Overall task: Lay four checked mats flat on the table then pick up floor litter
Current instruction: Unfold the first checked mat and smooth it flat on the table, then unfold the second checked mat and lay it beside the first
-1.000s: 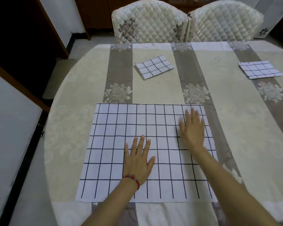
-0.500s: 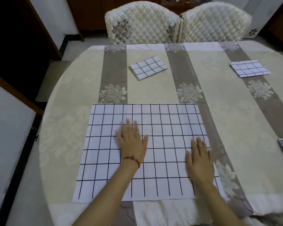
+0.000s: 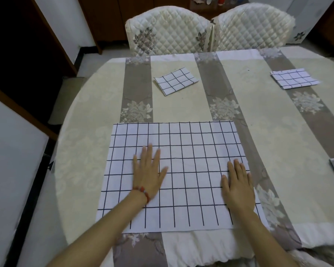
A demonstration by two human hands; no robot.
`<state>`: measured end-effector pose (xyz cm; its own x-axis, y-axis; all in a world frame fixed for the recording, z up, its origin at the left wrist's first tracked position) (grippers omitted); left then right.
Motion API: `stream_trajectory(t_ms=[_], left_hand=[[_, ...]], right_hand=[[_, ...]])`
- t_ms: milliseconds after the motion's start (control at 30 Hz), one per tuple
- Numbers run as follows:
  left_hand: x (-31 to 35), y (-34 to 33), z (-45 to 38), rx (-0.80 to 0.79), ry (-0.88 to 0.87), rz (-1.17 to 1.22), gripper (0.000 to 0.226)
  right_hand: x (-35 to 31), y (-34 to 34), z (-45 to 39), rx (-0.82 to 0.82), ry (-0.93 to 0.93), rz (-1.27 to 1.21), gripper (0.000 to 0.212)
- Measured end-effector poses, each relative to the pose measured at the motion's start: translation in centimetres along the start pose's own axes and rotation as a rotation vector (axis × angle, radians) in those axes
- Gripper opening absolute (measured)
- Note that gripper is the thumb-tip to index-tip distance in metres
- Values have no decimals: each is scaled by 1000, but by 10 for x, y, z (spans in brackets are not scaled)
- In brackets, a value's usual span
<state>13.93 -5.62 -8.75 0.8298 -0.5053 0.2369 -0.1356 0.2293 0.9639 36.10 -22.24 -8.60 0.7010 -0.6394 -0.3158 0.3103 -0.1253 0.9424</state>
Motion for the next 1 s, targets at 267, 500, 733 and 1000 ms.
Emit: stream_trajectory(t_ms=[267, 500, 733, 1000], left_hand=[[-37, -6, 50, -24, 249, -22, 75], [44, 8, 40, 61, 170, 144, 62], [219, -17, 34, -78, -181, 271, 50], [396, -49, 22, -146, -123, 410, 41]], right_hand=[[-2, 3, 1, -23, 14, 14, 62], [3, 24, -7, -83, 59, -210, 51], [117, 106, -49, 37, 6, -363, 37], [325, 197, -89, 192, -320, -305, 35]])
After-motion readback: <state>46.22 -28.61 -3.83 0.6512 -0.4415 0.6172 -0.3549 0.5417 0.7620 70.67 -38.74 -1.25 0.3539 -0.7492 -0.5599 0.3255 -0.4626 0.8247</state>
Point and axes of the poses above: each hand's wrist, its own z-axis away from the middle knuckle, its own y-axis out of the back of the hand, x = y × z, the point moved 2 cm from there along -z, towards the middle knuckle, and after that the axes turned 1 degree about -x, right-handed, at the moved point
